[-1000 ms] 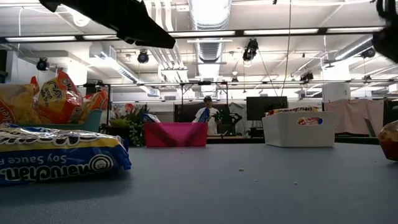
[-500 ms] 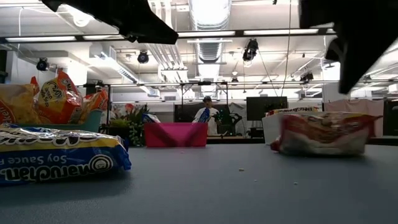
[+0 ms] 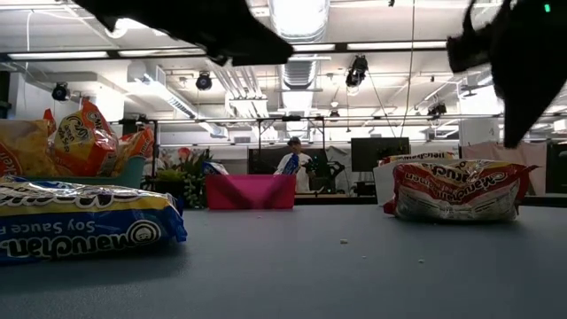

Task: Sort Maruchan noodles
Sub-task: Put the red noodle pack into the white bin

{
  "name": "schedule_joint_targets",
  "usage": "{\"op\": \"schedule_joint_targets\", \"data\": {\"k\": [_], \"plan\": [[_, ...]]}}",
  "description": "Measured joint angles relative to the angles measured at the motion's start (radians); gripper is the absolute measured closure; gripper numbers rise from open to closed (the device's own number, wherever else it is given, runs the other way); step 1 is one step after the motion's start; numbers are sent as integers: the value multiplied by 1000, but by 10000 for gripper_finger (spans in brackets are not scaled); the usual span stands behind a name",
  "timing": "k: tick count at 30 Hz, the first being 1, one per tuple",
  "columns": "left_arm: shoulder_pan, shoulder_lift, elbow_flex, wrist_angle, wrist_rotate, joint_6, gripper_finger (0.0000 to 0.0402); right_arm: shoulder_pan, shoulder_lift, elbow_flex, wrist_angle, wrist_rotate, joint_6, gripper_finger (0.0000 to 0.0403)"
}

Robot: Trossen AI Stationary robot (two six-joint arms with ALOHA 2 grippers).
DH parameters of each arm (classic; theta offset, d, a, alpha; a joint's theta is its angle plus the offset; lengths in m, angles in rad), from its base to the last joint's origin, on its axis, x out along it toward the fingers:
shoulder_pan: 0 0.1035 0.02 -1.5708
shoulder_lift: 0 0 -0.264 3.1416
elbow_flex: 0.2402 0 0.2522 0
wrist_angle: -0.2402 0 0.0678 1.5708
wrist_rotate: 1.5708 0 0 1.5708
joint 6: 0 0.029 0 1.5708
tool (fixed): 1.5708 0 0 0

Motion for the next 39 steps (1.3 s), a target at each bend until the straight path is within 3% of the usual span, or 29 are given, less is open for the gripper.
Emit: {"op": "schedule_joint_targets", "data": {"k": [7,11,14,16,21,30,39], "plan": [[2,170,139,-1,-41,21,184,-32,-23,-180,178,0,-21,394],[3,213,168,-3,-66,1,198,-45,-2,-248,477,31,-111,394],[3,221,171,1,-63,-20,211,-55,12,-261,788,120,-265,394],[2,222,171,0,-60,-41,220,-63,14,-255,890,153,-381,394],[2,229,169,-35,-54,-112,242,-97,-23,-213,821,182,-492,394],[-10,331,170,-5,14,-144,313,-127,-46,-237,711,175,-370,394],[-3,493,170,357,20,-155,396,-127,-37,-305,869,278,-395,394]]}}
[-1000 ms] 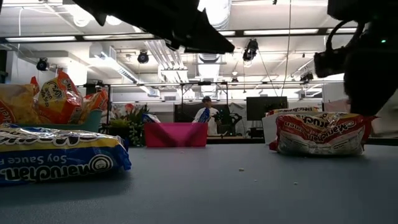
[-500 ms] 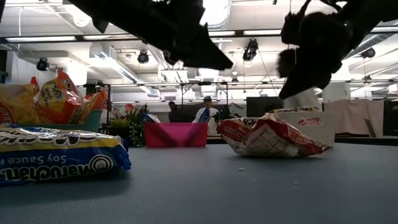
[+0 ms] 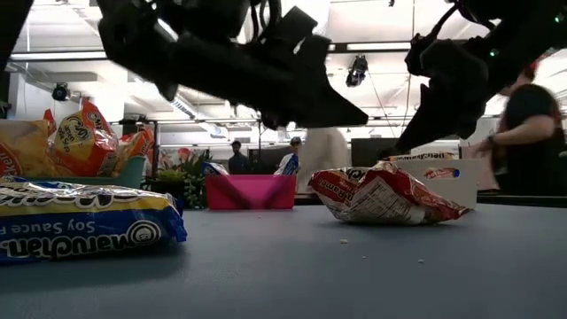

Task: Sort Maruchan noodles
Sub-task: Put the red noodle pack into the white bin

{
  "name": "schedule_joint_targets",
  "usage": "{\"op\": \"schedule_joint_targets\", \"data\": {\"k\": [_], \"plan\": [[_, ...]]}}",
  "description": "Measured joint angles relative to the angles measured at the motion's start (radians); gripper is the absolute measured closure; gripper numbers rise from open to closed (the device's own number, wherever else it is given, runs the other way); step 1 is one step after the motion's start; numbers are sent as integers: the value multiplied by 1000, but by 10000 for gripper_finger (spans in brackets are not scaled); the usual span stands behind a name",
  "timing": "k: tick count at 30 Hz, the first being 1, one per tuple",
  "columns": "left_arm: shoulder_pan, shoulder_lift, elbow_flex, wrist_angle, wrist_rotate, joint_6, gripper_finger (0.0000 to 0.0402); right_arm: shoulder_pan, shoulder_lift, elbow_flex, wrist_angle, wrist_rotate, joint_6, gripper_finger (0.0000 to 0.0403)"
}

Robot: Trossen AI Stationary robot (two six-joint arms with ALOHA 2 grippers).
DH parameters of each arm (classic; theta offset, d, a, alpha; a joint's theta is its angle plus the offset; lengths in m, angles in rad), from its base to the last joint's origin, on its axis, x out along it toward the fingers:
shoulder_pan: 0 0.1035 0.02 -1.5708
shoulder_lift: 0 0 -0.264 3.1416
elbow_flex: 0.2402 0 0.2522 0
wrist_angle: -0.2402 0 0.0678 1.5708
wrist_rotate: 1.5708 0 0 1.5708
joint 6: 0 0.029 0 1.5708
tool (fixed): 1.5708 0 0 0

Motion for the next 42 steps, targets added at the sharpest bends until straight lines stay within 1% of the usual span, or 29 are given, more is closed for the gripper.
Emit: {"op": "schedule_joint_targets", "data": {"k": [5,8,14,19,21,24,25,27,29,31,34,37,42], "plan": [[11,77,0,140,-3,1,399,0,0,-55,119,17,-26,394],[21,111,1,169,-4,-10,401,0,0,-77,156,37,-31,394],[30,152,27,163,-3,-34,401,-11,0,-84,164,39,-31,394],[30,159,42,5,-3,-72,401,-13,0,-84,163,35,-26,394],[30,145,36,-42,-6,-89,401,-13,0,-84,163,16,-4,394],[30,142,35,-57,-6,-95,401,-15,0,-84,162,-5,97,394],[29,137,34,-64,-5,-94,401,-22,0,-83,162,-35,122,393],[28,125,33,-81,-6,-87,402,-40,-2,-83,161,-140,168,389],[25,105,32,-130,-6,-78,402,-54,-3,-83,161,-235,205,378],[25,81,32,-192,-6,-77,402,-61,-5,-83,157,-294,224,362],[24,49,32,-277,-7,-77,402,-68,-6,-83,159,-342,232,330],[21,38,31,-300,-7,-71,402,-85,-6,-83,160,-371,233,292],[21,1,29,-344,2,-31,402,-136,-14,-83,163,-450,233,227]]}}
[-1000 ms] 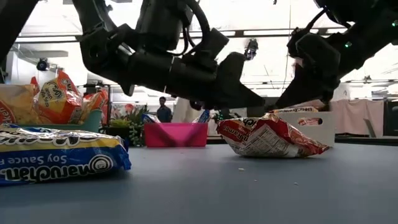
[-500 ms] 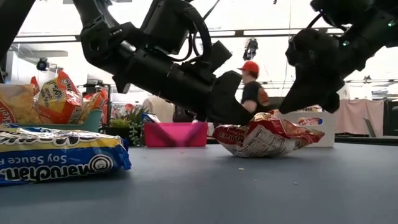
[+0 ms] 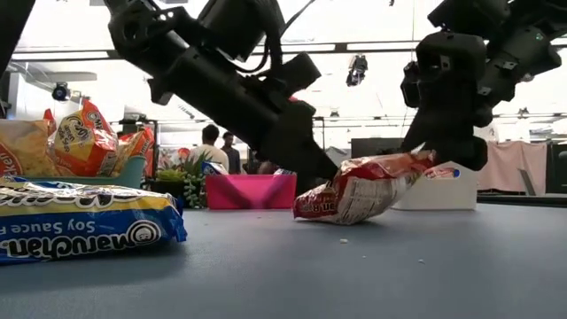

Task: Sort Maruchan noodles
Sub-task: Put the red noodle pack into the white bin

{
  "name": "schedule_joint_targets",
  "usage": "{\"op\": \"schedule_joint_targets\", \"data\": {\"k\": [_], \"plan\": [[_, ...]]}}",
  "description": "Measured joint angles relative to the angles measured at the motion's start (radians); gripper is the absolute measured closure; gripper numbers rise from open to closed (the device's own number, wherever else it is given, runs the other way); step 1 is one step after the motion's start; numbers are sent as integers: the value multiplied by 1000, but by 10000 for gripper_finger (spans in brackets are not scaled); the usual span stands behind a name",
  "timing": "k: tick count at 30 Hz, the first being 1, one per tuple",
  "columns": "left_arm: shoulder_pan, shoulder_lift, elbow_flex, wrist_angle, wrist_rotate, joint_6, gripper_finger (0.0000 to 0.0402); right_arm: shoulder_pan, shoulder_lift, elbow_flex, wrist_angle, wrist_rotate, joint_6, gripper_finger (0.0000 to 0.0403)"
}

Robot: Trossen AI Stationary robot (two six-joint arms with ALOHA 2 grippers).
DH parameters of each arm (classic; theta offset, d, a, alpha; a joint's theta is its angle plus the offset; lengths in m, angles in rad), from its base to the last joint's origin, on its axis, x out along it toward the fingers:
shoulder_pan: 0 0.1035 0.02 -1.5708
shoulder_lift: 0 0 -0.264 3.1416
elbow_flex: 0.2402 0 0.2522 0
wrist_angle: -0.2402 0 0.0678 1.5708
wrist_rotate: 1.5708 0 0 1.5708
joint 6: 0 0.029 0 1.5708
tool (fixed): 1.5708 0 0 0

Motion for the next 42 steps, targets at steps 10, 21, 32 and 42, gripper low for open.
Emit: {"op": "schedule_joint_targets", "data": {"k": [10,21,32,42], "plan": [[-3,-96,-2,-101,0,60,401,-147,-133,0,-10,-141,2,134],[-22,-105,-4,-94,-34,48,401,-196,-174,194,-280,-212,-165,169],[-41,-253,-29,-124,-58,139,401,-196,-117,439,-564,-170,-413,219],[-53,-485,-165,-129,-61,175,401,-198,63,591,-641,-178,-640,250]]}}
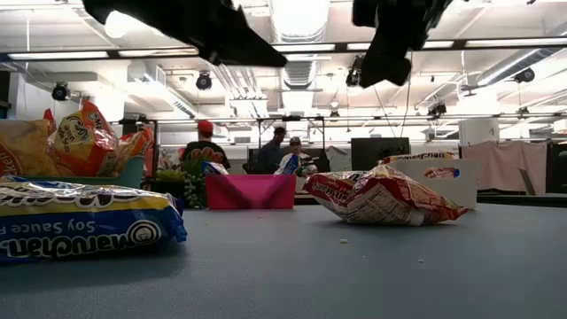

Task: Sort Maruchan noodles
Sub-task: Put the red noodle pack into the white bin

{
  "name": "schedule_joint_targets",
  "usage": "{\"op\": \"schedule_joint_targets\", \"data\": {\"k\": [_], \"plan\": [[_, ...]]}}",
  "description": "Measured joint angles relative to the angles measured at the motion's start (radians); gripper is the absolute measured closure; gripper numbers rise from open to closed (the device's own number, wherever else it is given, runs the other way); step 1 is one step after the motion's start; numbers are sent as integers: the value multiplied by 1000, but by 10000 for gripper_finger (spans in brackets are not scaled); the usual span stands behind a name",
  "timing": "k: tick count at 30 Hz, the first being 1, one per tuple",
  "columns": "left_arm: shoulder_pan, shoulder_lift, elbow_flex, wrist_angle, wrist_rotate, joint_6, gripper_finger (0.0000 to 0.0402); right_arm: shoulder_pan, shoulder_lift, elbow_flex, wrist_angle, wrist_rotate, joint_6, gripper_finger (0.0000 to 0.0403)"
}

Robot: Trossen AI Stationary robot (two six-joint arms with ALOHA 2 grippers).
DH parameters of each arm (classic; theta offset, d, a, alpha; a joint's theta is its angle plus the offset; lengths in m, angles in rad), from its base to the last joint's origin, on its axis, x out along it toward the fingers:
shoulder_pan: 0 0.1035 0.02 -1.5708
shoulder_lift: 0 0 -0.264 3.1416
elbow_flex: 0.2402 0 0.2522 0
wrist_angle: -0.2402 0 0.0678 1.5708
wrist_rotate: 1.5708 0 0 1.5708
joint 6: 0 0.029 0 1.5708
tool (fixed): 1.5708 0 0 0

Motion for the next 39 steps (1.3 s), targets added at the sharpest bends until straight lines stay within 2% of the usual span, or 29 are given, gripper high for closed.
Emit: {"op": "schedule_joint_targets", "data": {"k": [3,5,8,11,18,22,26,29,32,35,39], "plan": [[0,-68,-31,5,-1,8,401,-7,78,44,-23,-43,-136,252],[0,-103,-51,15,-1,6,401,-22,128,72,-26,-120,-205,252],[0,-133,-86,50,0,-12,401,-55,203,111,-38,-247,-252,252],[-4,-135,-107,57,2,-47,402,-81,279,134,-76,-309,-307,252],[-6,-116,-142,96,3,-82,401,-91,430,136,-77,-342,-432,252],[-6,-116,-147,107,3,-82,401,-100,490,162,-57,-286,-470,254],[-6,-117,-147,109,3,-74,402,-105,504,176,-56,-286,-549,280],[-6,-117,-148,110,3,-73,402,-113,500,190,-33,-287,-520,309],[-6,-116,-148,109,3,-73,402,-126,498,215,-73,-286,-434,316],[-6,-117,-148,107,3,-71,402,-131,498,234,-129,-286,-401,292],[-6,-116,-149,110,3,-63,402,-131,499,233,-145,-288,-408,229]]}}
